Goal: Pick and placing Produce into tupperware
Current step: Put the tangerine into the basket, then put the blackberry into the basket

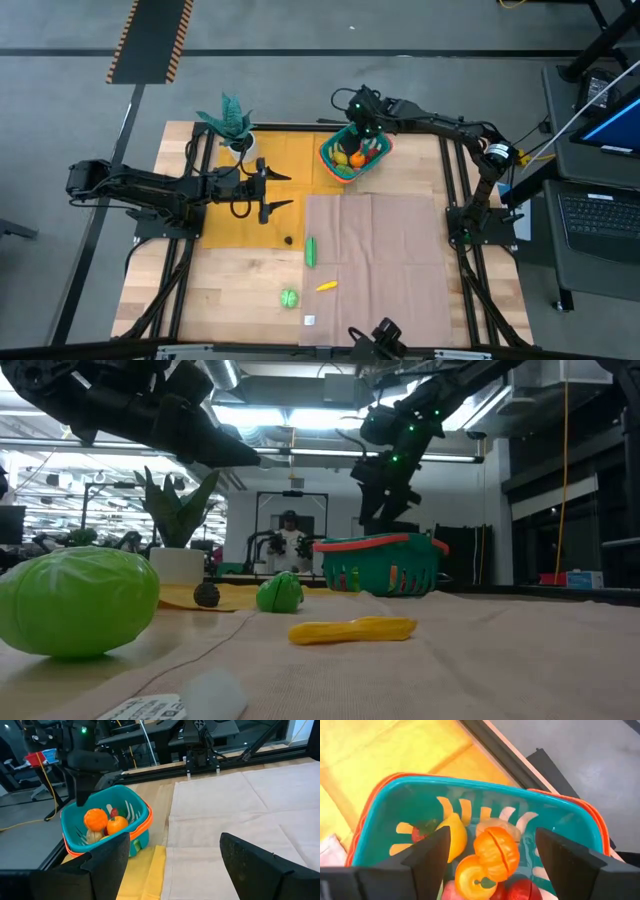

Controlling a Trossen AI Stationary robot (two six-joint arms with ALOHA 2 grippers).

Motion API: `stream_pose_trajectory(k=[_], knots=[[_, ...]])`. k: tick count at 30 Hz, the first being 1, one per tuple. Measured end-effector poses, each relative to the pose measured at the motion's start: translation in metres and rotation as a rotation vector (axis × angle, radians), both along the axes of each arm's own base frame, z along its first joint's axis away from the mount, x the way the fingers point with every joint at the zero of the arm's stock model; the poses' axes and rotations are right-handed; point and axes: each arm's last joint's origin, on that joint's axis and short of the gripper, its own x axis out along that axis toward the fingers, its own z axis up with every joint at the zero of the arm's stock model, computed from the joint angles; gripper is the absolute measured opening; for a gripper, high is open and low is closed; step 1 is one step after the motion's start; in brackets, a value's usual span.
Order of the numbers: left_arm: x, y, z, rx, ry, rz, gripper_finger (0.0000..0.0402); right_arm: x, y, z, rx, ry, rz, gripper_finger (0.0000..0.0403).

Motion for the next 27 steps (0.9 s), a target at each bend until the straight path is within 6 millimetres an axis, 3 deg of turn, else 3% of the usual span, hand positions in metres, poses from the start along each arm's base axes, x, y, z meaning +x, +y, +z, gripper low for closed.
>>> stream_pose_trajectory(k=[18, 24, 27], knots=[[-0.001, 0.000, -0.004, -0.007, 0.039, 0.000, 0.0302, 0.009, 0.008, 0.000, -0.029, -0.017, 0.049, 0.0293], [-0.001, 0.000, -0.004, -0.008, 0.038, 0.000, 0.0302, 0.038, 0.039, 0.005, -0.163, -0.104, 0.245, 0.0293], [-0.001, 0.000, -0.004, -0.008, 0.038, -0.001, 0.0302, 0.050, 0.061, -0.002, -0.219, -0.161, 0.328, 0.0293]])
